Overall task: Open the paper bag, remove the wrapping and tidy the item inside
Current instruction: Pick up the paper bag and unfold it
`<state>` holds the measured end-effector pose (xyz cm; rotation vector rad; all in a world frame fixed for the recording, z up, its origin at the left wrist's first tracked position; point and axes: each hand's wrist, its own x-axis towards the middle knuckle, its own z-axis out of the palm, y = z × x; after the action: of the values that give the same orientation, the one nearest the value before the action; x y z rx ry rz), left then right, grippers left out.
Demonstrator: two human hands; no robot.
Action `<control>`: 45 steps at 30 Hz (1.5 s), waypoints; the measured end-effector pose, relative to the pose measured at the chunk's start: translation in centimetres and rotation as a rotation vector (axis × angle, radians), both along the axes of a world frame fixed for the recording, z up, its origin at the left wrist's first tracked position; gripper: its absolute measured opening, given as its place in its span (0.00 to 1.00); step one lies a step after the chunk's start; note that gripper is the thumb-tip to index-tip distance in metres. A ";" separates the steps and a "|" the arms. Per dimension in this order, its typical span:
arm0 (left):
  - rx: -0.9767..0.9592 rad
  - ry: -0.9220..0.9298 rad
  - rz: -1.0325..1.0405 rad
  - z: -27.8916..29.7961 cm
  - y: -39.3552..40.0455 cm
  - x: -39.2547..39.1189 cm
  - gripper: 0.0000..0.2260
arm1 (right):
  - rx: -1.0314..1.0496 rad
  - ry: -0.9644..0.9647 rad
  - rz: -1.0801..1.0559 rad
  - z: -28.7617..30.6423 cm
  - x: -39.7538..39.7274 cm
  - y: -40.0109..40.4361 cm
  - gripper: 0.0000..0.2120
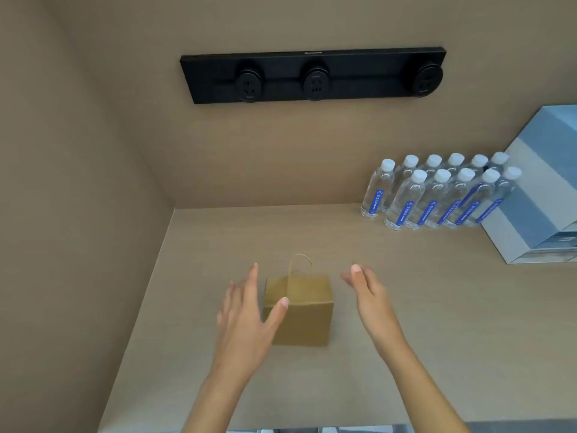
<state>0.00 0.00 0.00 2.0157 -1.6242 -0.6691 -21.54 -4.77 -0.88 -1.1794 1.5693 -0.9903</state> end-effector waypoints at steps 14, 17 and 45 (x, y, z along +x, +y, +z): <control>0.103 0.478 0.138 -2.3 -1.1 -1.2 0.17 | 0.239 -0.287 0.057 -3.1 1.0 -1.1 0.18; 0.094 0.613 0.167 -2.8 -1.2 -1.3 0.13 | 0.217 -0.364 0.056 -2.9 0.9 -0.7 0.16; 0.144 0.857 0.039 -0.9 1.4 -3.5 0.37 | -0.281 -0.005 0.420 -2.1 3.7 5.5 0.34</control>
<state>-3.49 1.42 -0.85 1.4897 -1.0300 -1.4154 -17.86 0.70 -3.01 -1.6181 1.1325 -0.9452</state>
